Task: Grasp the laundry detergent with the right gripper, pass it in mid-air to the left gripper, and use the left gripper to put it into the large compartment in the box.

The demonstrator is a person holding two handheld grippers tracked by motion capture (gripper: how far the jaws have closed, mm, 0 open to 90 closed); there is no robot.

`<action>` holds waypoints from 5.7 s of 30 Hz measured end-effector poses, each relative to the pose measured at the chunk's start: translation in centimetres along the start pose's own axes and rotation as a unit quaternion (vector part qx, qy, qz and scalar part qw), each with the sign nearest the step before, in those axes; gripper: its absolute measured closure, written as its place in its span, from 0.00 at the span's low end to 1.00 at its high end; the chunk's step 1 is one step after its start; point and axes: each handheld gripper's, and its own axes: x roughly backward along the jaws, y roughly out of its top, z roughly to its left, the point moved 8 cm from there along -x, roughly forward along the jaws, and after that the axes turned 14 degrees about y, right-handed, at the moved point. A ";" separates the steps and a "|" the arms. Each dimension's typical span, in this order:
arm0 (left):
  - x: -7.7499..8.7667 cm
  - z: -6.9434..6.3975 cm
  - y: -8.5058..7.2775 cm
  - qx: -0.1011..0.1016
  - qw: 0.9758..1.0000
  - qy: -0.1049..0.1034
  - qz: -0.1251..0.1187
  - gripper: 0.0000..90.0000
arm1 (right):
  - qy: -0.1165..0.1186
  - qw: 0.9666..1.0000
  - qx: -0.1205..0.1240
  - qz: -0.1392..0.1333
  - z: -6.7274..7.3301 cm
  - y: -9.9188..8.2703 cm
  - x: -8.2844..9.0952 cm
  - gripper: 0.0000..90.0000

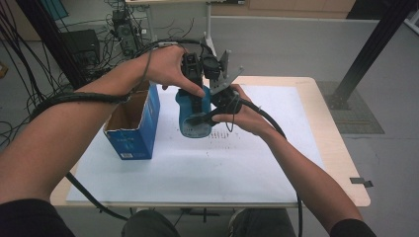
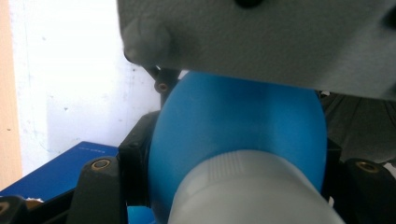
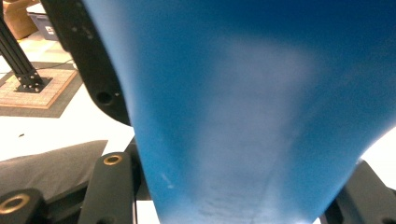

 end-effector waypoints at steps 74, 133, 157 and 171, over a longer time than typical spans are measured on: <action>0.0 0.1 -0.6 0.005 1.000 0.000 -0.001 0.42 | 0.008 1.000 0.005 -0.009 -0.2 0.4 -0.5 0.47; 0.4 0.1 -0.2 0.008 1.000 -0.003 0.000 0.42 | -0.001 1.000 -0.006 -0.017 -0.2 0.5 0.0 0.40; 1.4 1.5 -1.8 0.057 0.998 0.008 0.015 0.42 | -0.070 0.996 -0.052 0.027 -0.1 -0.8 3.5 0.11; 3.1 3.7 -4.3 0.153 0.987 0.027 0.030 0.42 | -0.140 0.975 -0.125 0.118 1.3 -5.1 9.9 0.09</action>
